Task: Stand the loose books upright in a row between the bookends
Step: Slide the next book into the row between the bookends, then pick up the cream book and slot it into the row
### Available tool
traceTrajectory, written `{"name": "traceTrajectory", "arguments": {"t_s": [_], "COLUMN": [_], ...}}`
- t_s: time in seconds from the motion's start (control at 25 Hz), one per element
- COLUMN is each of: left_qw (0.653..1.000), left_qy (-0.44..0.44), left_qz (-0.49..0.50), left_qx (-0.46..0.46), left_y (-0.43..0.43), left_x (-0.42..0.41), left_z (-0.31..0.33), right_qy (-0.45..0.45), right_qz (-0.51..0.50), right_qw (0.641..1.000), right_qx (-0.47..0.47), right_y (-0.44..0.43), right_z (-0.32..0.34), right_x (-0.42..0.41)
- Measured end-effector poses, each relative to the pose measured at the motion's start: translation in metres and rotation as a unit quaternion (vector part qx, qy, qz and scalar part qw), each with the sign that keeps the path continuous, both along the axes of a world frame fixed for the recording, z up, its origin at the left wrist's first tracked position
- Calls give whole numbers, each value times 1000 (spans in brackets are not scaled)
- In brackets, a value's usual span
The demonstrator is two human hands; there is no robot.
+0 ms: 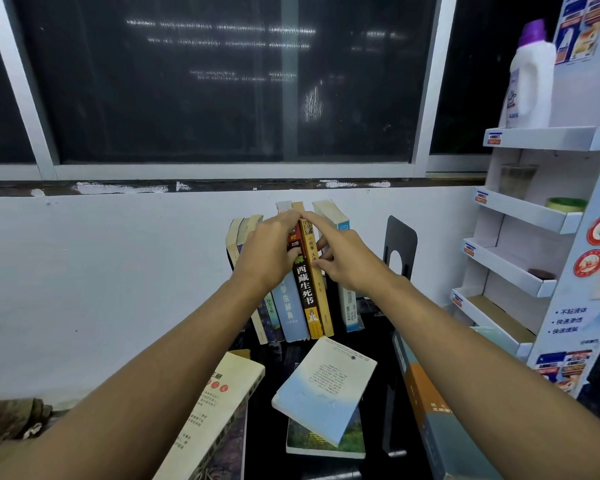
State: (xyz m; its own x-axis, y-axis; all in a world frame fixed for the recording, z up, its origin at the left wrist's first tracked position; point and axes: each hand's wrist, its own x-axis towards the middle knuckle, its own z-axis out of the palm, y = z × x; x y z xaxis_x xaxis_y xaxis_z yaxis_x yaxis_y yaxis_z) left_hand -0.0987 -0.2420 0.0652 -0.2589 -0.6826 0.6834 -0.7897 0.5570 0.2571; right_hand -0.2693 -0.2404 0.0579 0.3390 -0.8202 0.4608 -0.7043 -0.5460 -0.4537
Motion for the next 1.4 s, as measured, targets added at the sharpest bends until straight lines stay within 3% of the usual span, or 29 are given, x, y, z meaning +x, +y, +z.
{"name": "traceTrajectory", "arguments": {"t_s": [0.32,0.52,0.68,0.88,1.16,1.4], "left_qw": [1000,997,995,990,959,913], "left_qy": [-1,-20,-44,-80,-135,-138], "left_qz": [3,-29,-46,-40,38,129], "left_qx": [13,71,77,105,247,362], "left_y": [4,17,44,93,149,175], "left_x": [-1,9,33,82,143,185], "left_z": [2,15,17,1,-34,-61], "right_qy": [-5,-10,0,77,125,106], "right_qz": [-6,-18,-42,-39,2,11], "right_qw": [1000,1000,998,996,986,986], "right_qx": [-3,17,-38,-13,110,129], "right_y": [0,12,34,81,146,171], "right_z": [-5,-9,-19,-36,-61,-85], "right_x": [3,0,-3,15,54,79]}}
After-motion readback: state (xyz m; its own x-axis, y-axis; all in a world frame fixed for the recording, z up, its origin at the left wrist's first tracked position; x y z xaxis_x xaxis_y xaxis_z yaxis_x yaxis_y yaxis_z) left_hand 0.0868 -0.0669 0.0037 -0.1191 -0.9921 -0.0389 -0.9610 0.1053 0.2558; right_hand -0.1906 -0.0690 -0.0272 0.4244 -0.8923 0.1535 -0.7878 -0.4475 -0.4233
